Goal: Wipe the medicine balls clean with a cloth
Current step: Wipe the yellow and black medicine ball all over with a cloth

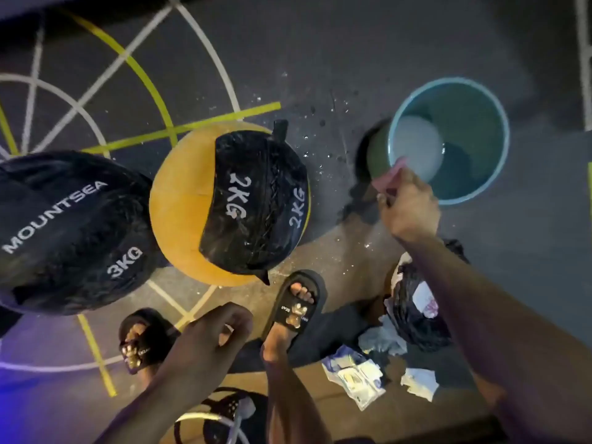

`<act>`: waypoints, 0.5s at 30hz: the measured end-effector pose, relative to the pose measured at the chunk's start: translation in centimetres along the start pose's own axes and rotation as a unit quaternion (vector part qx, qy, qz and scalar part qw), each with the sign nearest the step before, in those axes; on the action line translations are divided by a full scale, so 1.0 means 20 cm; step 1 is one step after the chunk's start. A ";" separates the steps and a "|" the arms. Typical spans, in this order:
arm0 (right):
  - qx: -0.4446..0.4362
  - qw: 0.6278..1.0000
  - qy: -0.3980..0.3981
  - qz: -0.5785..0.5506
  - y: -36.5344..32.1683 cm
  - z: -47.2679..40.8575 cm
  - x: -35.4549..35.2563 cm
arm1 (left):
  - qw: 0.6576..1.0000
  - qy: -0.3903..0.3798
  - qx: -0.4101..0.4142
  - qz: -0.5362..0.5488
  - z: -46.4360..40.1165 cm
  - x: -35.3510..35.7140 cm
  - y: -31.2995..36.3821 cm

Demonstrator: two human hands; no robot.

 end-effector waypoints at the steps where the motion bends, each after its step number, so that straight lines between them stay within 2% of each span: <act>1: 0.005 1.000 0.010 -0.006 0.01 -0.02 0.02 | 1.000 0.000 0.008 0.007 -0.01 0.02 -0.01; 5: 0.059 0.997 0.051 -0.007 0.11 -0.07 0.01 | 1.000 0.016 0.006 0.001 -0.04 0.03 -0.08; 10: 0.063 0.994 0.085 -0.035 0.17 -0.03 -0.12 | 1.000 0.027 0.012 -0.007 -0.02 -0.02 -0.14; 13: 0.069 0.983 0.088 -0.144 0.11 0.12 -0.17 | 0.999 0.035 0.029 -0.002 0.03 -0.07 -0.14; 15: 0.067 0.956 0.029 -0.284 0.00 0.30 -0.14 | 0.997 0.044 0.057 0.016 0.08 -0.13 -0.12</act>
Point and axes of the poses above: each hand's wrist, its own z-axis away from the middle knuckle, its own x-axis out of the palm, y = z × x, the point moved 9 cm from there along -z, towards the middle knuckle, and after that the axes turned 8 degrees about y, right-handed, at the moved point
